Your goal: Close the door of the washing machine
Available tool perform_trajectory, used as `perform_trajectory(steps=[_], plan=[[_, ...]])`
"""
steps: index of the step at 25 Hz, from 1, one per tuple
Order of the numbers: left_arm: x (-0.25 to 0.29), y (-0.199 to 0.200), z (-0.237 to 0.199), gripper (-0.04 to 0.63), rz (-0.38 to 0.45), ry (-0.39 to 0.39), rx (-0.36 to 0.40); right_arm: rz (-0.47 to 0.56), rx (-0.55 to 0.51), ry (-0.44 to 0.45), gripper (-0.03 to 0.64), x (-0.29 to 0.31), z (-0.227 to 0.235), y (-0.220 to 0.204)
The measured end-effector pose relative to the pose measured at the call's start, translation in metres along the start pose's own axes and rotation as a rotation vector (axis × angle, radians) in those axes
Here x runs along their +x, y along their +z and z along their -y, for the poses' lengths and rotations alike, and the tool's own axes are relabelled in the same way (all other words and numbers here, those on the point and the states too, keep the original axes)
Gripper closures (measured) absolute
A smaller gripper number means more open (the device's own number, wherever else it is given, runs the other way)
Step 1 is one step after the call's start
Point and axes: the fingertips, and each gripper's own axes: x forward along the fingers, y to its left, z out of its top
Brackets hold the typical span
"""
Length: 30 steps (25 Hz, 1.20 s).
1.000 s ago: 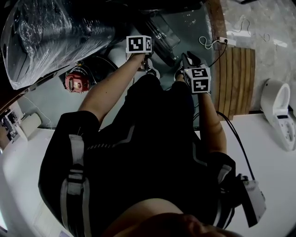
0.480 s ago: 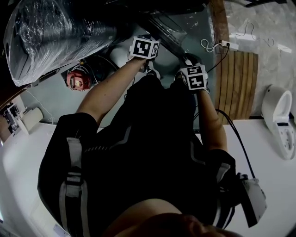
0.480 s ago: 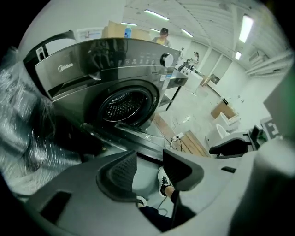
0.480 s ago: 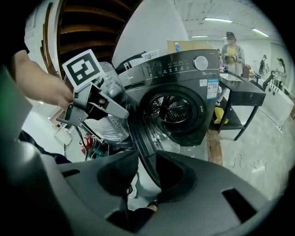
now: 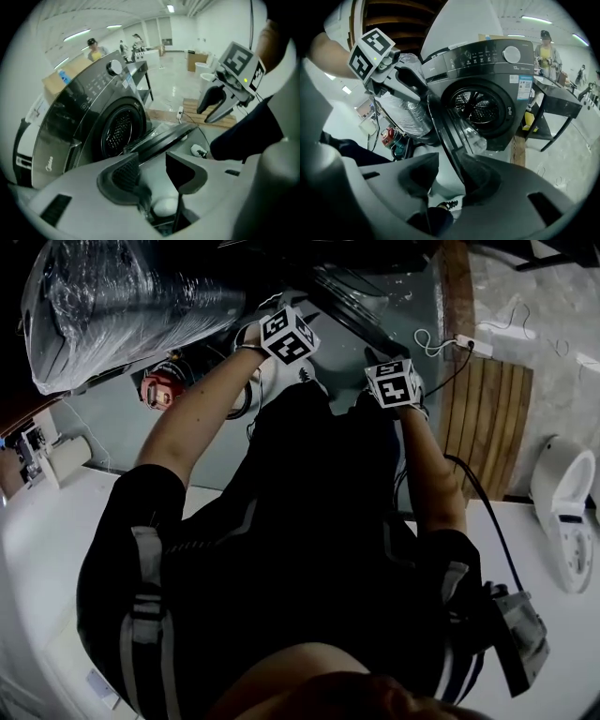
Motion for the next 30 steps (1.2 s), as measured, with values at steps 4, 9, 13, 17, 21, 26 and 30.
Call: perform_trajectory(steps=[4,9,13,17,21,26,30], plan=[[0.012,-0.002,-0.012,0.416,-0.083,0.020,0.195,-0.009,-0.056,-0.011,0.465,0.013,0.016,0.002],[0.031,0.004,-0.013,0.416,-0.109,-0.026,0.304,-0.034,-0.102,-0.020,0.466,0.027,0.028,0.007],[0.038,0.007,-0.010,0.426,-0.108,-0.068,0.365,-0.043,-0.108,0.022,0.485,0.029,0.027,0.008],[0.042,0.013,-0.017,0.429,-0.076,-0.090,0.364,-0.053,-0.110,0.003,0.500,0.028,0.036,0.011],[0.045,0.021,-0.021,0.437,-0.067,-0.109,0.362,-0.056,-0.083,-0.045,0.501,0.034,0.047,0.017],[0.050,0.033,-0.033,0.446,-0.043,-0.121,0.339,-0.036,-0.051,-0.106,0.512,0.039,0.070,0.034],[0.053,0.039,-0.039,0.454,-0.026,-0.127,0.336,-0.040,-0.032,-0.127,0.506,0.041,0.084,0.043]])
